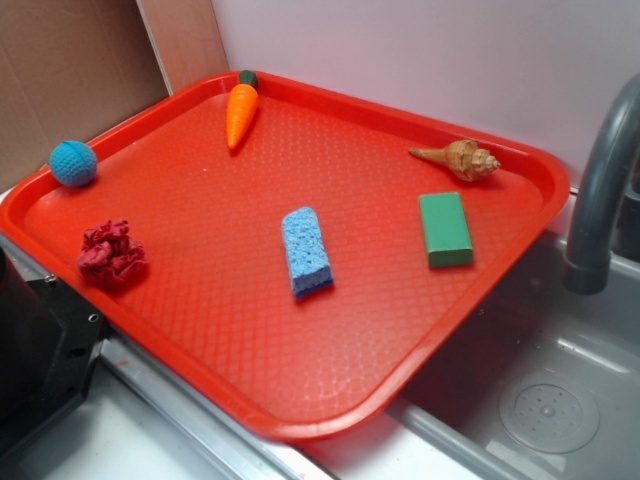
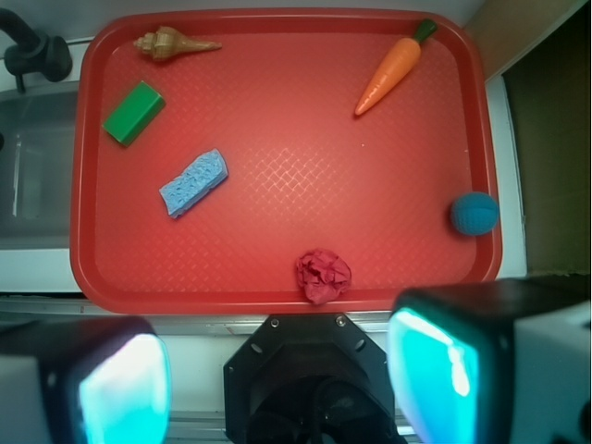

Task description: Grab the blue ball.

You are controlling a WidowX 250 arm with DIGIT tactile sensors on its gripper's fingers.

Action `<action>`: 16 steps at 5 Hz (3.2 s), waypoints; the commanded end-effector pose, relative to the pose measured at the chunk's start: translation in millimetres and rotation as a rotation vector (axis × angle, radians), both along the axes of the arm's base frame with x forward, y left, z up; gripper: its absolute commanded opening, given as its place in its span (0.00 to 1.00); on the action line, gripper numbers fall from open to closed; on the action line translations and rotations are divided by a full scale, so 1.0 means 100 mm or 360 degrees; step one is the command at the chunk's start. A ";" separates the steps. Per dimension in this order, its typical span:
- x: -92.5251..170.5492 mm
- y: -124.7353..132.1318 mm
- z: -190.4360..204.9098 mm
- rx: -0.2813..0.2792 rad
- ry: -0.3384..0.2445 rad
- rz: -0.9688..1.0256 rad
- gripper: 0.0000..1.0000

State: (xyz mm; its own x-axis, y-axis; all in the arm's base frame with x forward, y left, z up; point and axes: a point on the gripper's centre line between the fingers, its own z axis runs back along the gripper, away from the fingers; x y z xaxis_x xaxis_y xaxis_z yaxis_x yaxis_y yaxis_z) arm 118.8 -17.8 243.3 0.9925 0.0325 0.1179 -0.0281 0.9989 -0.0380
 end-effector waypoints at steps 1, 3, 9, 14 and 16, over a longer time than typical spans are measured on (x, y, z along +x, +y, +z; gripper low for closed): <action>0.00 0.00 0.00 0.0000 0.0000 0.0000 1.00; 0.36 1.02 -0.84 -0.0387 0.0077 0.0440 1.00; 0.23 1.75 -1.78 0.0152 -0.0156 0.1649 1.00; 0.22 1.70 -1.65 0.0204 -0.0054 0.1297 0.00; 0.44 1.29 -0.84 -0.0126 -0.0069 0.0647 0.00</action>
State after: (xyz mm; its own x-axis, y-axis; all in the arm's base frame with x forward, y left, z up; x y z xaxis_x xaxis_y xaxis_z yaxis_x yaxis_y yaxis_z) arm 171.2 99.0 140.9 0.8920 0.4438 0.0863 -0.4303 0.8919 -0.1390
